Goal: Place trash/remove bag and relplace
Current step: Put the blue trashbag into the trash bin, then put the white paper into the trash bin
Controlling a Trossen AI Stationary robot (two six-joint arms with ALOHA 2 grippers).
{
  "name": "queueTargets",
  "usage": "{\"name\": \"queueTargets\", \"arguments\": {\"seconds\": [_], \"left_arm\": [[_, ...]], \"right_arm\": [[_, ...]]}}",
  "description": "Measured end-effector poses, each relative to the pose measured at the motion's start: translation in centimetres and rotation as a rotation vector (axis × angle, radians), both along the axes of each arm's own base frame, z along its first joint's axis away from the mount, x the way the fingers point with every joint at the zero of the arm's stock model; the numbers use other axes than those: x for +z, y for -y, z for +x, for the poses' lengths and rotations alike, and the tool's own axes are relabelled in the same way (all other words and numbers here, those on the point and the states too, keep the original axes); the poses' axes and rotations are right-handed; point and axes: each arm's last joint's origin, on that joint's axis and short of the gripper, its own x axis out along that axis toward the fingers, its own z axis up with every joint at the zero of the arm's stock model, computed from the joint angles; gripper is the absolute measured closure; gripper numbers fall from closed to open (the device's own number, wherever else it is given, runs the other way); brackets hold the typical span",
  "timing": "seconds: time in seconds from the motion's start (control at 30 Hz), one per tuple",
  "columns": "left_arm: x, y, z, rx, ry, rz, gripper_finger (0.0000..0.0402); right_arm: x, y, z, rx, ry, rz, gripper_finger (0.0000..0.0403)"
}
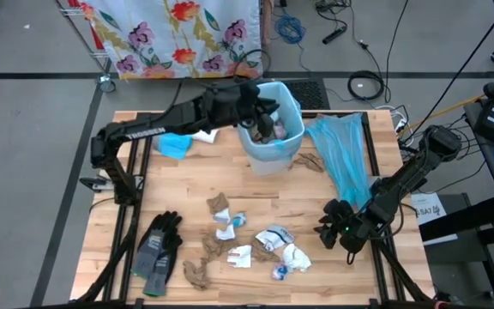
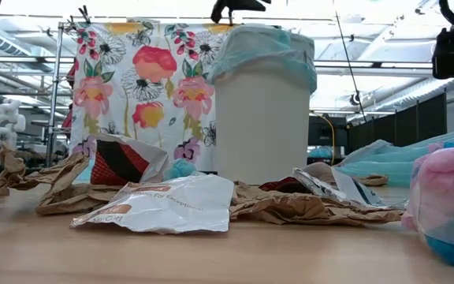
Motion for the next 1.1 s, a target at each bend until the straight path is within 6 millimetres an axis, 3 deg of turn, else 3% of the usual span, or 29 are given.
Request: {"name": "queueTargets", "arguments": {"seconds": [0.2,0.37,0.57,0.87,1.1], "left_arm": [[-0.5,-0.1,0.1,-0.020,-0.034,-0.019,0.0242],[-1.7,1.2,-0.3,-0.077,-0.149,-0.147,0.0232],[-3.5,5.3,-0.1,-0.217,-0.301,-0.105,0.0231],[-9.9,11.1,0.2,-0.238,-0.462,-0.193,0.0231],[-14.0,15.9,-0.4,-0.220,-0.452,-0.262,0.0230]], "right_arm": [[0.0,0.0,0.0,-0.005,0.008,-0.008,0.0219],[0.2,-0.1,0.2,-0.024,0.051,-0.008,0.0219],[0.6,-0.5,0.7,0.076,0.099,-0.041,0.0219],[1.4,-1.0,1.9,0.248,0.182,-0.075,0.0219],[1.7,-1.4,2.3,0.430,0.162,-0.030,0.0219]]}}
